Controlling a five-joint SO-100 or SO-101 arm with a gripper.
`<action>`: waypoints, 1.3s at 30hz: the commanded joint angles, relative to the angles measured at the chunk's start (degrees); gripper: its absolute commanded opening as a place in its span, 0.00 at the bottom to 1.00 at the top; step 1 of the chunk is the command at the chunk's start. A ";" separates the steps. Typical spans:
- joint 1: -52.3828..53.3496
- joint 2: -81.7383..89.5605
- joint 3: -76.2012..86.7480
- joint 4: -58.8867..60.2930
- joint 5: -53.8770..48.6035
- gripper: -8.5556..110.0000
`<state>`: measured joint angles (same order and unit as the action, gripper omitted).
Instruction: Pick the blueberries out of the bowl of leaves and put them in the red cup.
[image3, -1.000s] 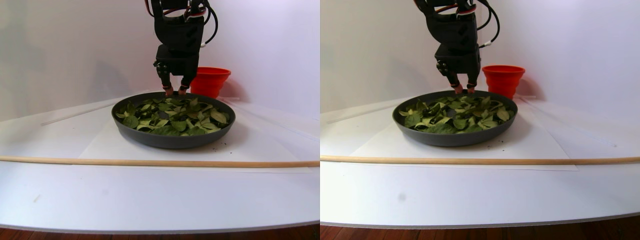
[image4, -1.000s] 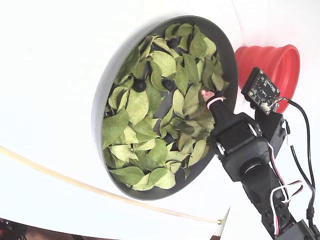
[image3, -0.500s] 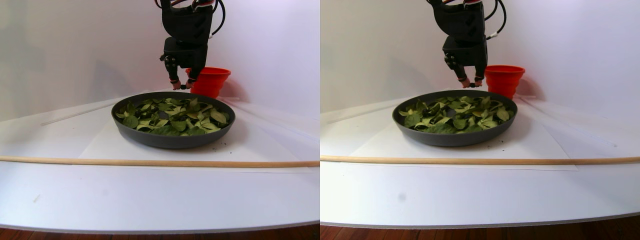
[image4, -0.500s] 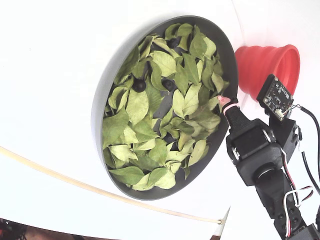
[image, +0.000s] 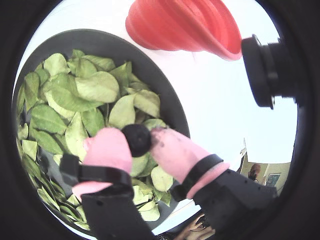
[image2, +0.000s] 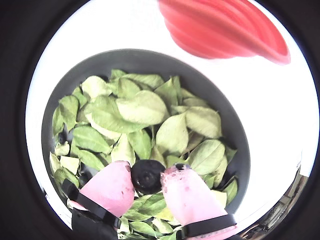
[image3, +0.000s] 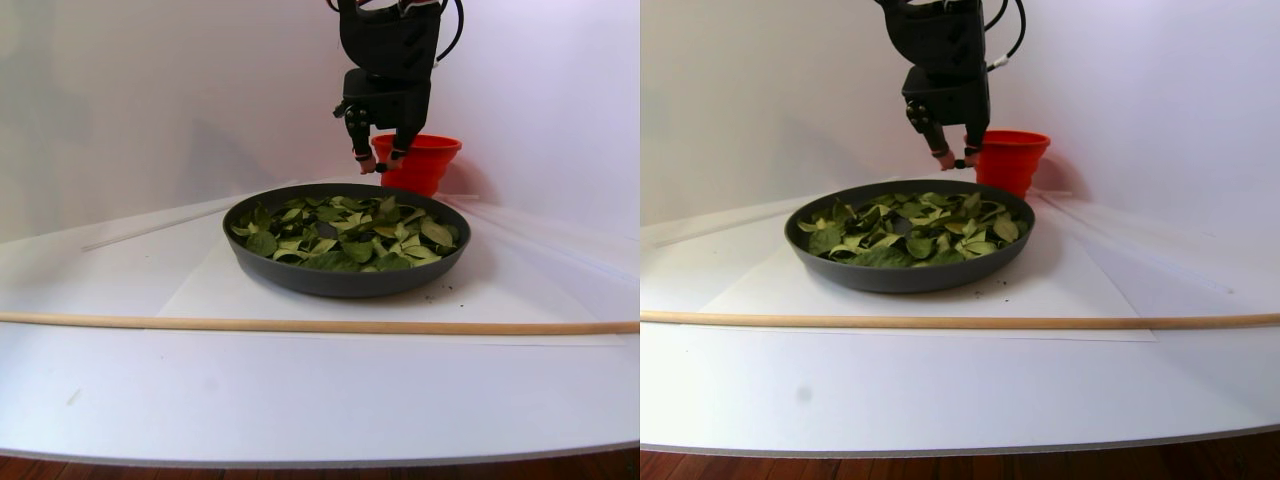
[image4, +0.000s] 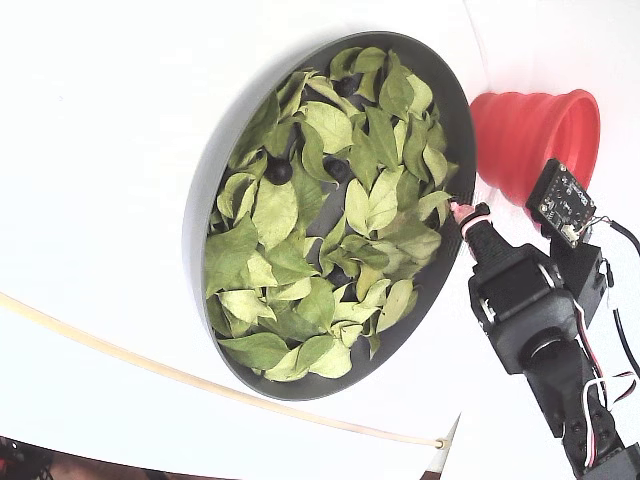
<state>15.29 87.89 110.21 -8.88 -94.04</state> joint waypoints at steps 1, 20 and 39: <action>2.02 9.32 -4.83 0.26 -0.53 0.15; 4.83 7.12 -13.97 2.55 -1.23 0.15; 6.42 2.46 -20.65 2.64 -2.20 0.15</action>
<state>20.13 87.89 94.39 -6.24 -95.80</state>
